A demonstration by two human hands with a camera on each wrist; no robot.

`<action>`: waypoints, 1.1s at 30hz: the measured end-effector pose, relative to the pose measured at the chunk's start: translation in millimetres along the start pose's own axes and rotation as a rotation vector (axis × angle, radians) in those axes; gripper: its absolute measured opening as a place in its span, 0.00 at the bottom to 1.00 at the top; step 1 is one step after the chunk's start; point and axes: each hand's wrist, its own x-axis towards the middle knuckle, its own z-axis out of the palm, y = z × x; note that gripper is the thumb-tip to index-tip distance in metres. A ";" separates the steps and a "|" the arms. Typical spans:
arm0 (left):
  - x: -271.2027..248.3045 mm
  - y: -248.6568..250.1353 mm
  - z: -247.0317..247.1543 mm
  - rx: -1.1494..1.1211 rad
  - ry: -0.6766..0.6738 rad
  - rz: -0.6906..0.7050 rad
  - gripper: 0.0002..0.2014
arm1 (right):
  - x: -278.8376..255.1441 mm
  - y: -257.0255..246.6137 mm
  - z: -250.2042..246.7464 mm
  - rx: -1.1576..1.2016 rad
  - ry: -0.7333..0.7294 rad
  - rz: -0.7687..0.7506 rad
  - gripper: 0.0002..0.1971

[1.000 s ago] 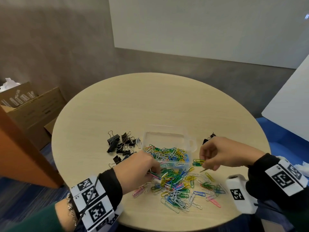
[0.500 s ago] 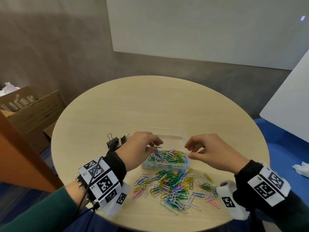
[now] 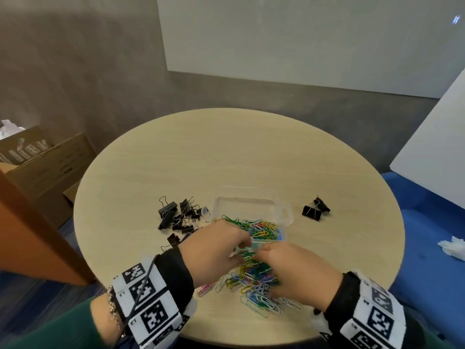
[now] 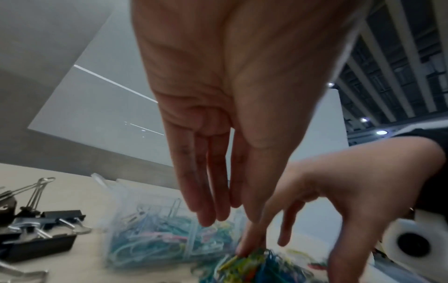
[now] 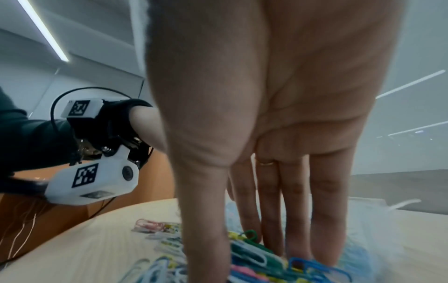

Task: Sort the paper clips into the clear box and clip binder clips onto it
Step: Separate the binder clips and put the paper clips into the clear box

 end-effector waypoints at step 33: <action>0.8 11.6 30.9 0.189 -0.153 -0.069 0.24 | 7.8 45.8 -34.1 0.428 0.480 0.099 0.15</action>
